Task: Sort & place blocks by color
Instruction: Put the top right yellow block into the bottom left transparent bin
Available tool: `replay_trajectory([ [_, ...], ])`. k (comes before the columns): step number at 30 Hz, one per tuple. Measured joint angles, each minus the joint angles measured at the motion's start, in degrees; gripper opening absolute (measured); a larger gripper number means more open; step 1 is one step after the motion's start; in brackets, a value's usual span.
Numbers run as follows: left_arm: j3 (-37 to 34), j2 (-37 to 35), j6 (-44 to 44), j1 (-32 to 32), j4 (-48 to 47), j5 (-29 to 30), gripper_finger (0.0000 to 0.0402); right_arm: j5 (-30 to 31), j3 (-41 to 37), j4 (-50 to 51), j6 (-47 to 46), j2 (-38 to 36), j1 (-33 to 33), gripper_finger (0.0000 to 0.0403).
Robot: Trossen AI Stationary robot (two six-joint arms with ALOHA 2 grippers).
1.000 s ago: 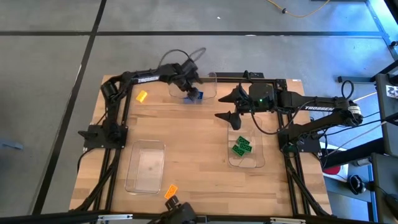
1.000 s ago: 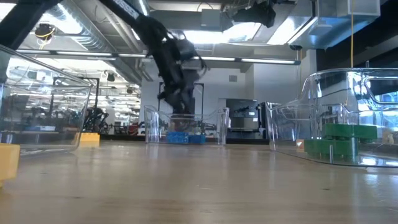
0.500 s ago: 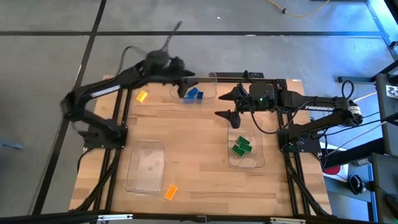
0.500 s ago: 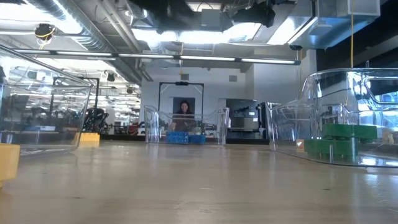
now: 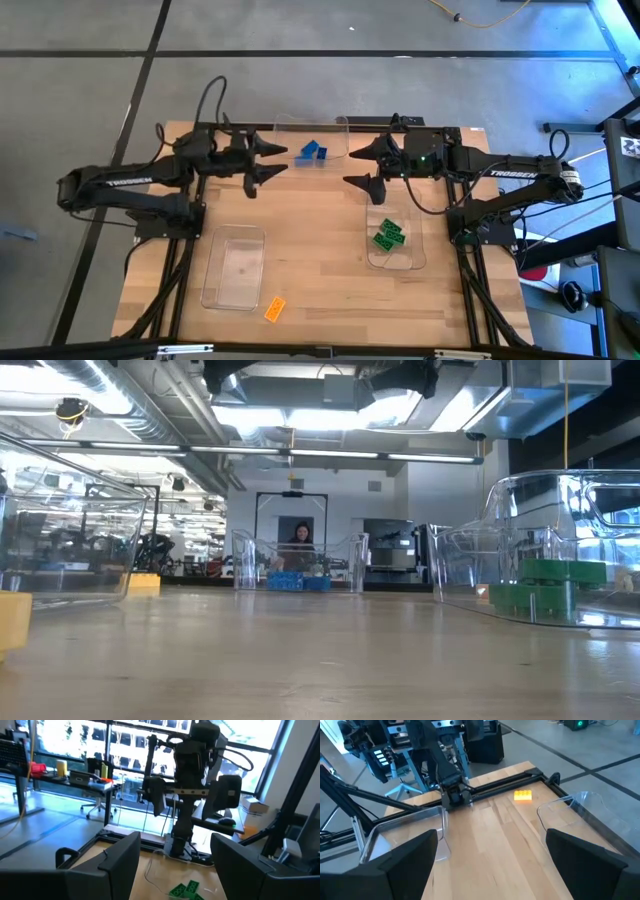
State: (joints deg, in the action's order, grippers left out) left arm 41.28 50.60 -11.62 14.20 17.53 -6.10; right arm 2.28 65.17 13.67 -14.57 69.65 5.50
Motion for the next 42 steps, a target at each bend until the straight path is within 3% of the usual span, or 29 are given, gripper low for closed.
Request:
replay_trajectory([
  [17,0.0,-0.84,-0.12,0.02,0.14,0.75,0.0232,0.44,0.0,-0.22,-1.7,0.0,0.0,0.0375],
  [20,0.0,-0.84,-0.25,0.02,0.14,0.87,0.0232,10.4,0.78,2.24,-5.67,0.0,0.39,0.0375],
  [22,0.0,-0.84,-0.31,0.02,0.14,1.05,0.0232,17.69,3.45,10.32,-11.24,0.0,2.91,0.0375],
  [24,0.0,-0.84,-0.32,0.02,0.14,1.06,0.0232,20.63,6.18,20.12,-16.33,0.07,7.07,0.0375],
  [31,0.0,-0.82,-0.45,0.02,0.14,1.1,0.0232,19.38,5.56,41.82,-19.78,2.25,22.93,0.0375],
  [35,0.0,-0.82,-0.45,0.02,0.14,1.12,0.0232,13.99,-2.03,42.05,-19.7,4.55,29.64,0.0375],
  [42,0.0,-0.8,-0.45,0.02,0.14,2.24,0.0232,8.73,-17.79,27.43,-21.58,7.78,36.63,0.0375],
])
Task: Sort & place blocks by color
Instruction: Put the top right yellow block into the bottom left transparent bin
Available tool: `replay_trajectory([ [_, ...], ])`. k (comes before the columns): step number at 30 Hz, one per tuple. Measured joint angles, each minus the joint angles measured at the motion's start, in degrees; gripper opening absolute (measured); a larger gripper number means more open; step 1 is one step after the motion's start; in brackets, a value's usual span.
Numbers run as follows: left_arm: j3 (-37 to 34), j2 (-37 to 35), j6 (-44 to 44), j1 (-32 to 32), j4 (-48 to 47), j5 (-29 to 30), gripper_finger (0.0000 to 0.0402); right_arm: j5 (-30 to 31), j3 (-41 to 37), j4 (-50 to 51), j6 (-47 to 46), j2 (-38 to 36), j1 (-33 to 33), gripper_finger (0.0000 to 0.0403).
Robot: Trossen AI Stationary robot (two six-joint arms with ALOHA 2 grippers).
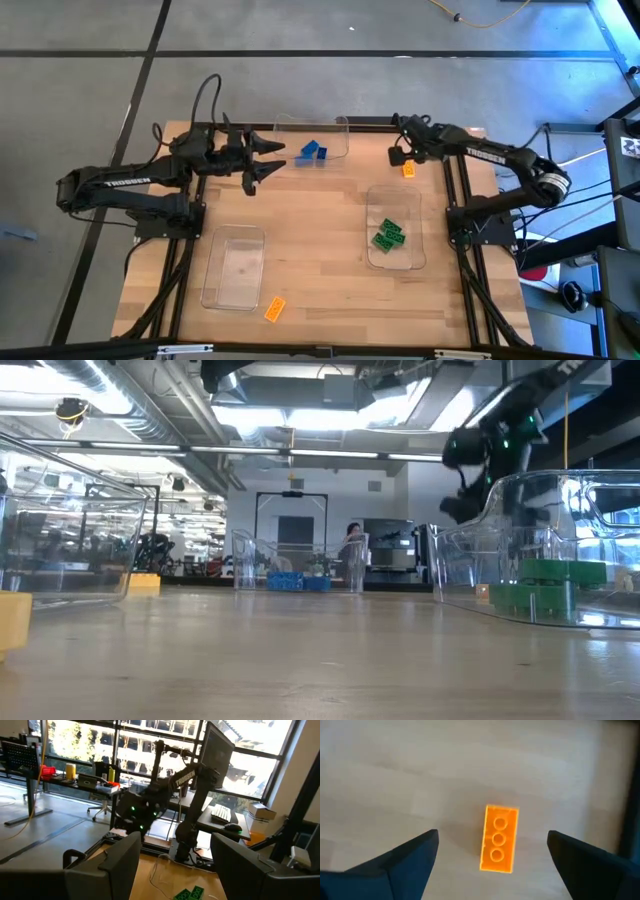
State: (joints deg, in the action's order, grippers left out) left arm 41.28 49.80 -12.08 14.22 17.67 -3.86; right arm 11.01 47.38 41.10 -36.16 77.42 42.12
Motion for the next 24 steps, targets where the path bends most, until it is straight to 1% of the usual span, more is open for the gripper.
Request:
replay_trajectory([
  [3,0.0,-0.01,0.0,0.02,0.0,0.85,0.0232,-0.33,-4.23,-4.46,-1.14,1.1,0.74,0.0375],
  [8,0.0,-0.01,0.0,0.01,0.03,1.58,0.0232,-0.18,-8.15,-10.83,-1.38,3.71,0.92,0.0375],
  [12,0.0,0.0,0.0,0.0,0.09,1.87,0.0232,2.83,-9.16,-11.6,-1.4,6.57,0.9,0.0375],
  [19,0.0,0.0,0.0,0.01,1.08,2.89,0.0232,2.05,-9.19,-14.16,-1.38,9.8,0.9,0.0375],
  [22,0.0,0.0,0.0,0.01,1.46,2.98,0.0232,1.67,-9.07,-13.83,-1.38,10.48,0.9,0.0362],
  [24,0.0,0.0,0.0,0.0,1.44,3.05,0.0232,1.26,-9.05,-13.72,-1.28,10.56,0.9,0.0338],
])
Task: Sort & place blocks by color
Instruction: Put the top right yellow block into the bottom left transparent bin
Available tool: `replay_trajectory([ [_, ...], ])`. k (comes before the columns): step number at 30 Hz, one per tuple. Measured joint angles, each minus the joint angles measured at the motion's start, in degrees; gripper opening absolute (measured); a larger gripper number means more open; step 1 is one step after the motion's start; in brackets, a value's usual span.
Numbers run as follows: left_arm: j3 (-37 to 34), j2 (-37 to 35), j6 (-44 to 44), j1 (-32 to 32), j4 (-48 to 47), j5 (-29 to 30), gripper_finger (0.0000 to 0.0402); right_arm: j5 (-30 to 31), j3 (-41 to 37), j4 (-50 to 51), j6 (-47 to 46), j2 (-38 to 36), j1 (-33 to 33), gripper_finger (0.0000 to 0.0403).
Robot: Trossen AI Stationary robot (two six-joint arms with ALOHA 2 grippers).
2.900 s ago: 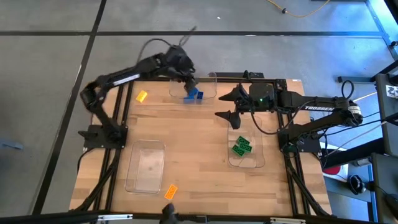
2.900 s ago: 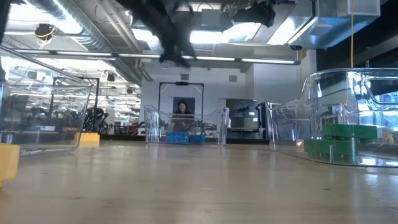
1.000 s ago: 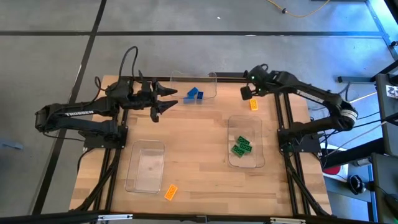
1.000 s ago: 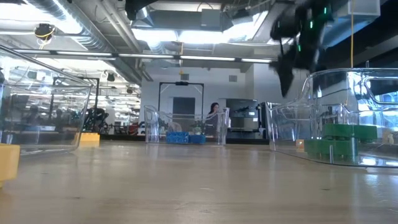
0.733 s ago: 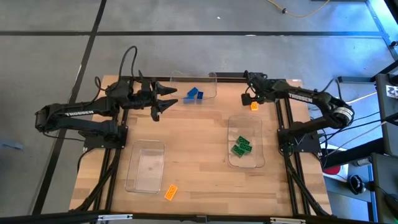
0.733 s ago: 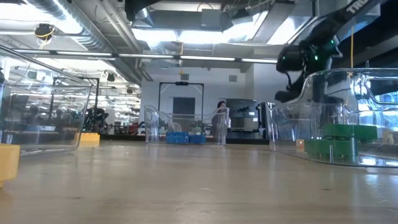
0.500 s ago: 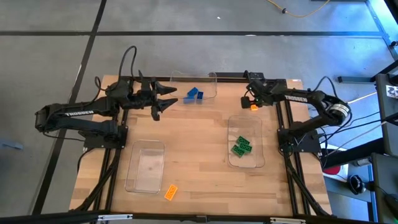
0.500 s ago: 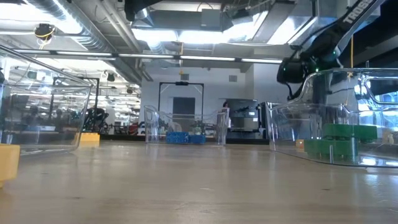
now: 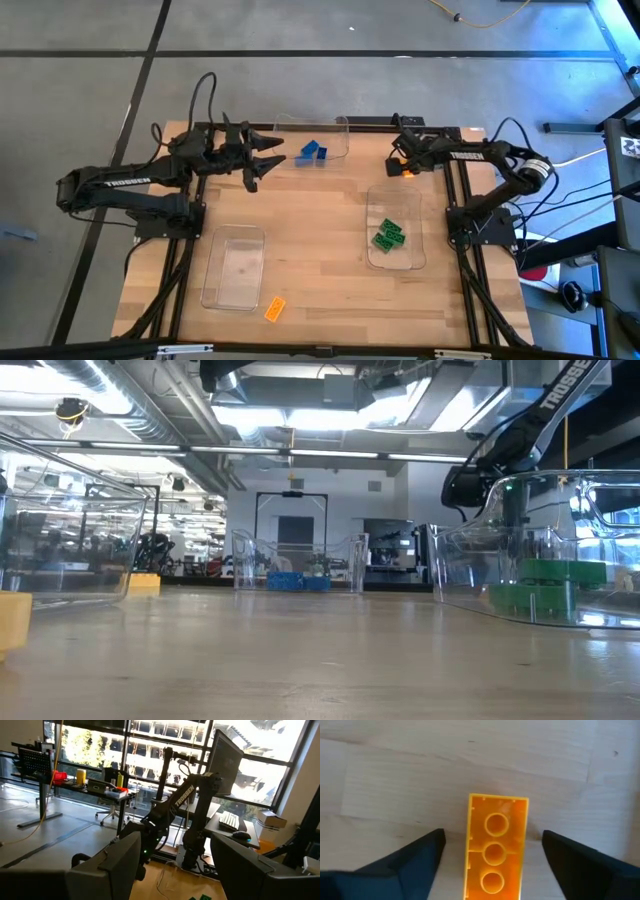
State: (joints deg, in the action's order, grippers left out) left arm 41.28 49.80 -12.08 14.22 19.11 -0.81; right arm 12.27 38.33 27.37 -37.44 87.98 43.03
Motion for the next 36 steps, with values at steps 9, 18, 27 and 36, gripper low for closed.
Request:
replay_trajectory([
  [9,0.0,0.0,0.11,0.0,0.02,0.79,0.0232,-3.63,-0.12,1.68,5.0,-1.59,0.02,0.0138],
  [18,0.0,0.0,0.17,0.02,0.03,1.38,0.0232,-12.8,-0.46,-3.08,11.82,-17.48,-3.13,0.0141],
  [27,0.0,0.17,-1.38,0.0,-0.45,-1.74,0.0232,-25.08,-0.11,-38.53,7.2,-25.08,-18.43,0.0141],
  [36,0.02,4.11,-10.32,0.02,0.96,-4.94,0.0232,-18.73,8.77,-42.3,12.68,-19.19,-33.54,0.0141],
])
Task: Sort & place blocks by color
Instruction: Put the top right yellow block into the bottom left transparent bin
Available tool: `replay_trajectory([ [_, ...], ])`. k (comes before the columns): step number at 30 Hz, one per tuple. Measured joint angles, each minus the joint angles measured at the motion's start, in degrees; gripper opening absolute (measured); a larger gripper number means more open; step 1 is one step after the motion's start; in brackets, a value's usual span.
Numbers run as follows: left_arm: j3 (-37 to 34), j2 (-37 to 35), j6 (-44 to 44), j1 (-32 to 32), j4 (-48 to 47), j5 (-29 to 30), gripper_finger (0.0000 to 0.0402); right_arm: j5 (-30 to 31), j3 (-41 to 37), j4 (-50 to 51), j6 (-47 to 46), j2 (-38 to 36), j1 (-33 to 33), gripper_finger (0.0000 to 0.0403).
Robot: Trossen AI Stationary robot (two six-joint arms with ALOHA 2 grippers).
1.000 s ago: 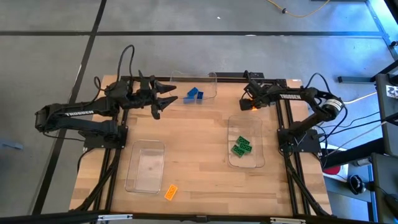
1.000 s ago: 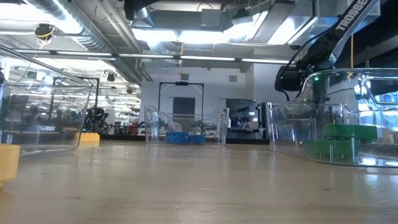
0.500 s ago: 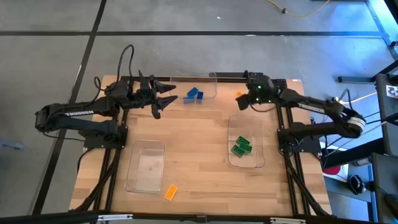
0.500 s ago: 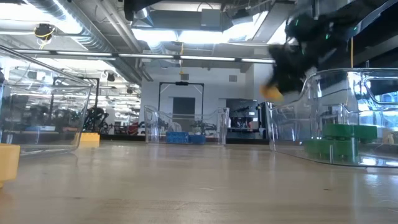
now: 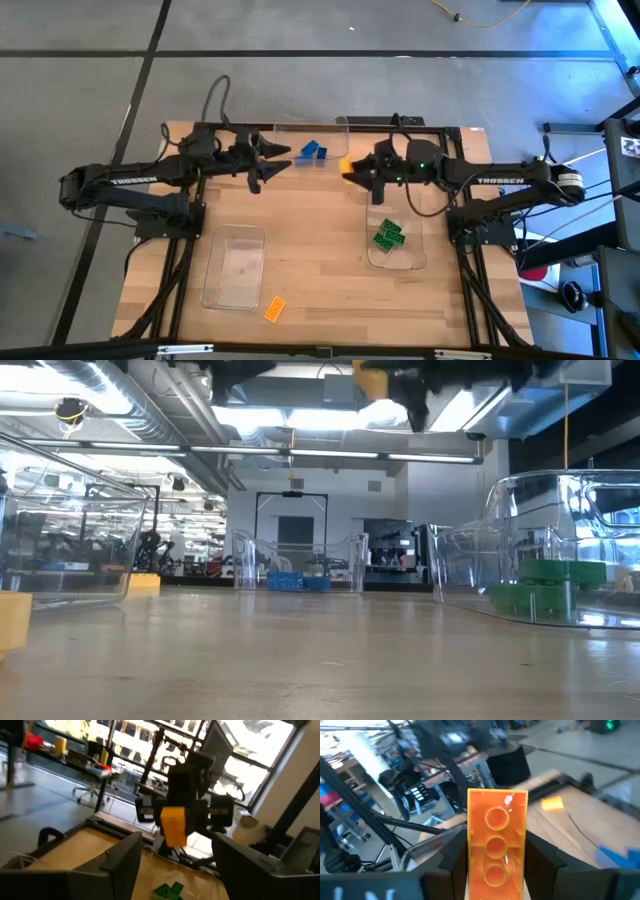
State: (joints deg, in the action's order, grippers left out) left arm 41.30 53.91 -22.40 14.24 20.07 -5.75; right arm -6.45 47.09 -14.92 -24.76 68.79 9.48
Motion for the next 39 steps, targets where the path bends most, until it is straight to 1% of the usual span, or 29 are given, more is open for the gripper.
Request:
replay_trajectory([
  [3,-0.02,3.85,0.16,-0.89,3.81,-1.74,0.0232,0.36,4.34,-0.06,2.77,2.87,-1.72,0.0141],
  [9,-0.02,10.78,0.27,-2.83,15.19,-1.8,0.0231,0.33,11.82,0.15,7.44,8.22,-3.1,0.0141],
  [13,0.03,13.44,-0.57,-4.12,18.28,-1.12,0.0231,0.14,14.88,0.2,9.69,10.98,-4.1,0.0141],
  [18,1.72,15.79,-1.24,-5.55,18.44,-0.38,0.0231,-2.43,15.98,0.39,10.3,13.72,-5.09,0.0141],
  [28,2.38,16.11,-0.05,-5.83,18.28,-0.96,0.0231,-2.21,16.17,0.5,10.22,14.46,-5.95,0.0141],
  [29,2.38,16.11,0.33,-5.81,18.21,-1.31,0.0231,-2.0,16.17,0.84,10.19,14.16,-5.95,0.0141],
  [33,2.66,16.18,0.47,-5.68,18.5,-1.94,0.0231,1.97,16.13,0.96,10.6,12.87,-6.06,0.0141],
  [39,2.71,15.82,1.28,-5.74,17.88,-3.19,0.0231,2.36,16.02,-3.57,10.28,10.62,-4.53,0.0141],
])
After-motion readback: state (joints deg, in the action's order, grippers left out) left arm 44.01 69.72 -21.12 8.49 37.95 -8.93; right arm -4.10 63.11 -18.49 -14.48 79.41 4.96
